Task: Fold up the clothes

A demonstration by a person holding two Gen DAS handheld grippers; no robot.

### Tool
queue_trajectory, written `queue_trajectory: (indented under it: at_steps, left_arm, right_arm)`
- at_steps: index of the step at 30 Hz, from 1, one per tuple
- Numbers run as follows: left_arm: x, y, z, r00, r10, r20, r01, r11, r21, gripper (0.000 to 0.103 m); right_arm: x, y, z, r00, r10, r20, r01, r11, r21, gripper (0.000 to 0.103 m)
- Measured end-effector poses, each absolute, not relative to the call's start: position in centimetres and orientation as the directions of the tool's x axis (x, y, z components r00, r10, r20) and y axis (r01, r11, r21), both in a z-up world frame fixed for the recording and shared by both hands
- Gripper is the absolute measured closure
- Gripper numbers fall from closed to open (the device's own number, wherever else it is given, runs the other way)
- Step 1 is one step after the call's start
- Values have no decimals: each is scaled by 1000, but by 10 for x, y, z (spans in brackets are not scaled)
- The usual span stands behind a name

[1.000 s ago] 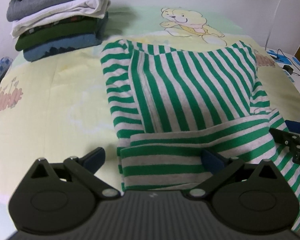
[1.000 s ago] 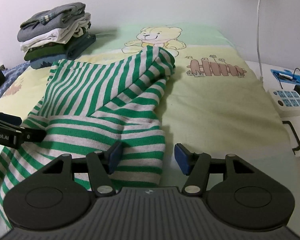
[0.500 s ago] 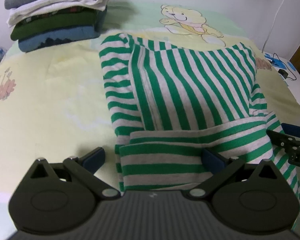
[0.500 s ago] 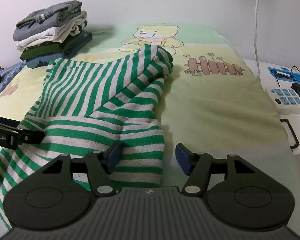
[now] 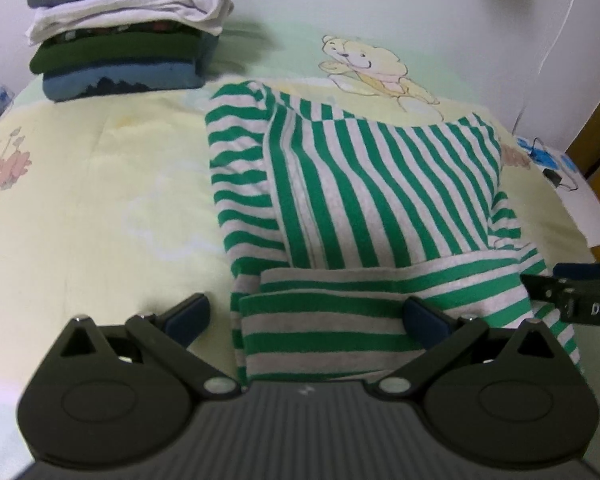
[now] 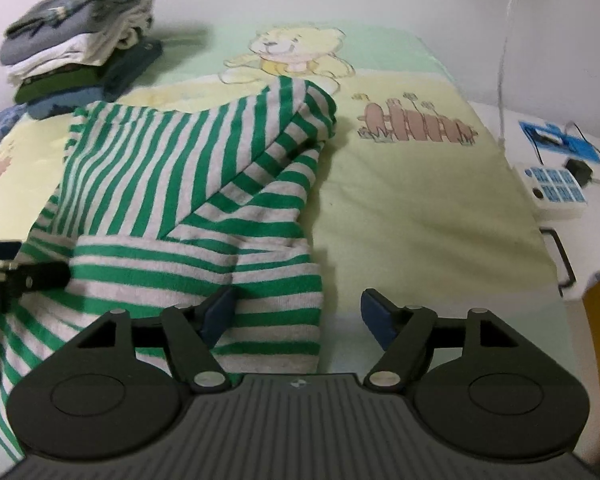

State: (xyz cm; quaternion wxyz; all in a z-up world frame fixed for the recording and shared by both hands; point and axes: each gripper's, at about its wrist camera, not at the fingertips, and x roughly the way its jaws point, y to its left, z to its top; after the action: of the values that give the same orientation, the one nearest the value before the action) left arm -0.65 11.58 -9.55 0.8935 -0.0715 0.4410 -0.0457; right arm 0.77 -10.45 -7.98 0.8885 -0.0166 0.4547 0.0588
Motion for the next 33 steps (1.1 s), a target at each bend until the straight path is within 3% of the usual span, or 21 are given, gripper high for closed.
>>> queue_trajectory:
  at_steps: [4, 7, 9, 13, 17, 19, 21, 23, 26, 30, 33]
  left_arm:
    - [-4, 113, -96, 603, -141, -785, 40, 988, -147, 1]
    - [5, 132, -86, 560, -211, -801, 43, 973, -227, 1]
    - [11, 151, -69, 590, -212, -779, 2, 965, -262, 1]
    - [32, 163, -49, 612, -150, -777, -18, 979, -203, 1]
    - [45, 154, -50, 597, -93, -797, 9, 994, -110, 1]
    - [46, 143, -60, 587, -73, -806, 43, 997, -58, 2]
    - [51, 140, -66, 596, -42, -802, 52, 999, -14, 2]
    - [59, 140, -71, 606, -18, -795, 53, 998, 18, 3]
    - [77, 150, -78, 585, -23, -811, 29, 1000, -8, 2]
    - [94, 155, -87, 558, -34, -829, 17, 999, -30, 1]
    - [100, 154, -86, 575, -35, -817, 25, 999, -25, 1]
  right_arm:
    - [7, -106, -74, 607, 66, -792, -99, 995, 7, 30]
    - [5, -117, -63, 639, 41, -768, -27, 999, 30, 31]
    - [8, -124, -54, 666, 90, -741, -33, 995, 91, 34]
    - [25, -127, -47, 652, 216, -727, -97, 974, 202, 40]
    - [43, -117, -69, 546, 342, -765, -165, 939, 302, 66]
    - [51, -118, -79, 526, 352, -774, -164, 935, 314, 69]
    - [57, -125, -85, 524, 356, -774, -153, 933, 326, 84]
    - [63, -129, -85, 521, 350, -779, -147, 935, 322, 89]
    - [71, -134, -78, 534, 347, -771, -148, 936, 318, 81]
    - [86, -144, -75, 574, 354, -738, -132, 930, 343, 51]
    - [97, -153, -79, 553, 427, -715, -130, 892, 433, 47]
